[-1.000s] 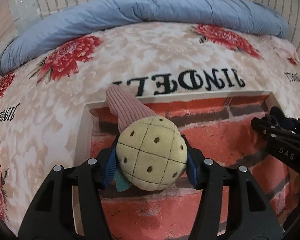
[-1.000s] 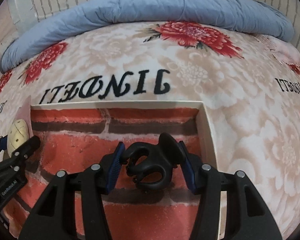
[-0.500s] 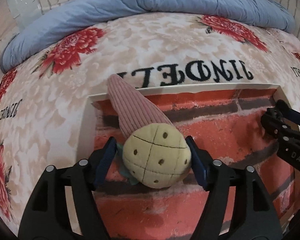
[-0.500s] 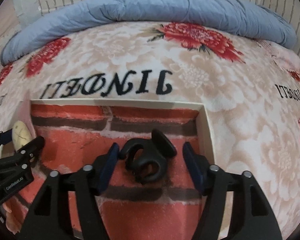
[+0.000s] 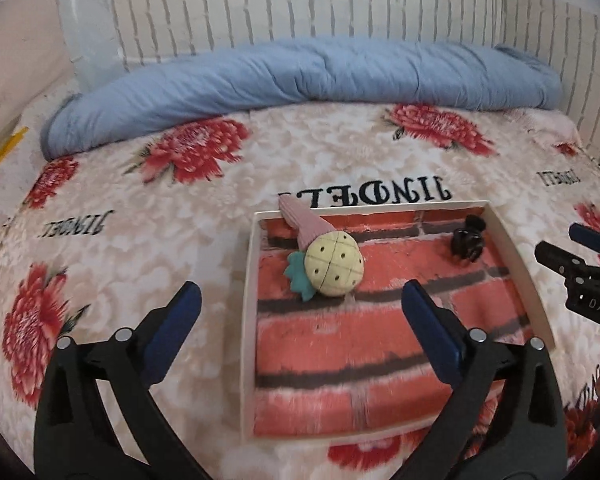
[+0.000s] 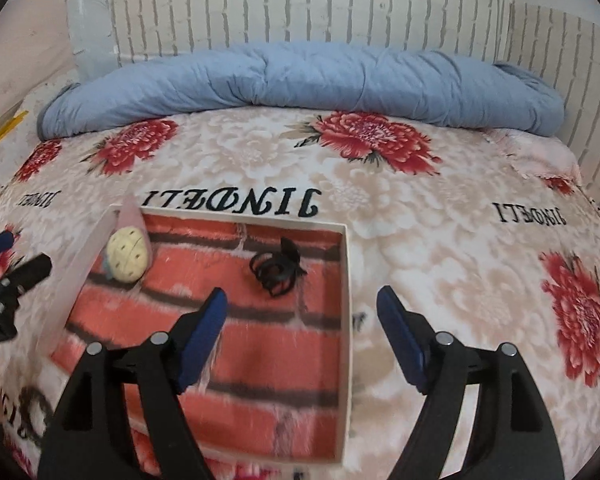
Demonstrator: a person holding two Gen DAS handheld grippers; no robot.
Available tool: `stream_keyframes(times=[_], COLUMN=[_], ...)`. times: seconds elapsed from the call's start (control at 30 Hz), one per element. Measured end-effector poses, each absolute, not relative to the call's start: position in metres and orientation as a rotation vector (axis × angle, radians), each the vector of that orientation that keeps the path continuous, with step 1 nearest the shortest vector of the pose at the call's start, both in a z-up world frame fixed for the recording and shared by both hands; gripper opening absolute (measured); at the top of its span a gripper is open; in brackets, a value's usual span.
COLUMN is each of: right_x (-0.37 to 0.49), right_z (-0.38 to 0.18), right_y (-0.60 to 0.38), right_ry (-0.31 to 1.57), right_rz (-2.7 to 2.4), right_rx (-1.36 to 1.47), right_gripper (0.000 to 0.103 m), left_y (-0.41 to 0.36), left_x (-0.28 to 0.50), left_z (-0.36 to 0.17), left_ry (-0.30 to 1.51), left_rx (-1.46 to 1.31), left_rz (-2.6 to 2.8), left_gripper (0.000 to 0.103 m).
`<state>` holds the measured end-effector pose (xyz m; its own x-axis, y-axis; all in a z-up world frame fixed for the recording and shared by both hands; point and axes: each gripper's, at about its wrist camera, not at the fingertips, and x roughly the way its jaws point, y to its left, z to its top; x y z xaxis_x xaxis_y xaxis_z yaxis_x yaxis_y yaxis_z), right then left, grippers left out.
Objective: Organize jewelry
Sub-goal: 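Grasp the cream scrunchie with the left tool while the right tool grasps the orange scrunchie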
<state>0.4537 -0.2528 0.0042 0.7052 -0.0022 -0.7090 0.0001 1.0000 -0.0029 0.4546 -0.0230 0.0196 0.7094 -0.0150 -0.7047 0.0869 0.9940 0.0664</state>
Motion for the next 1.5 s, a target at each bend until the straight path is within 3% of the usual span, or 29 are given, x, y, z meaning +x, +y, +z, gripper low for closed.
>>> stream_keyframes(times=[0.43,0.8,1.5], right_x=[0.303,0.207,0.195], right_z=[0.028,-0.013,-0.081], right_y=[-0.280,-0.289,-0.335], right_ry=[0.652,0.642,0.734], right_rz=[-0.017,-0.096,-0.257], right_rx=[0.017,0.003,0.082], right_gripper=[0.076,0.076,0.076], left_y=[-0.015,-0.025,-0.021], left_x=[0.306,0.216,0.178], left_z=[0.052,0.010,-0.080], left_ry=[0.661,0.683,0.792], left_rx=[0.050,0.045,0.031], left_rz=[-0.090,-0.101,-0.085], left_gripper=[0.098,0.098,0.092])
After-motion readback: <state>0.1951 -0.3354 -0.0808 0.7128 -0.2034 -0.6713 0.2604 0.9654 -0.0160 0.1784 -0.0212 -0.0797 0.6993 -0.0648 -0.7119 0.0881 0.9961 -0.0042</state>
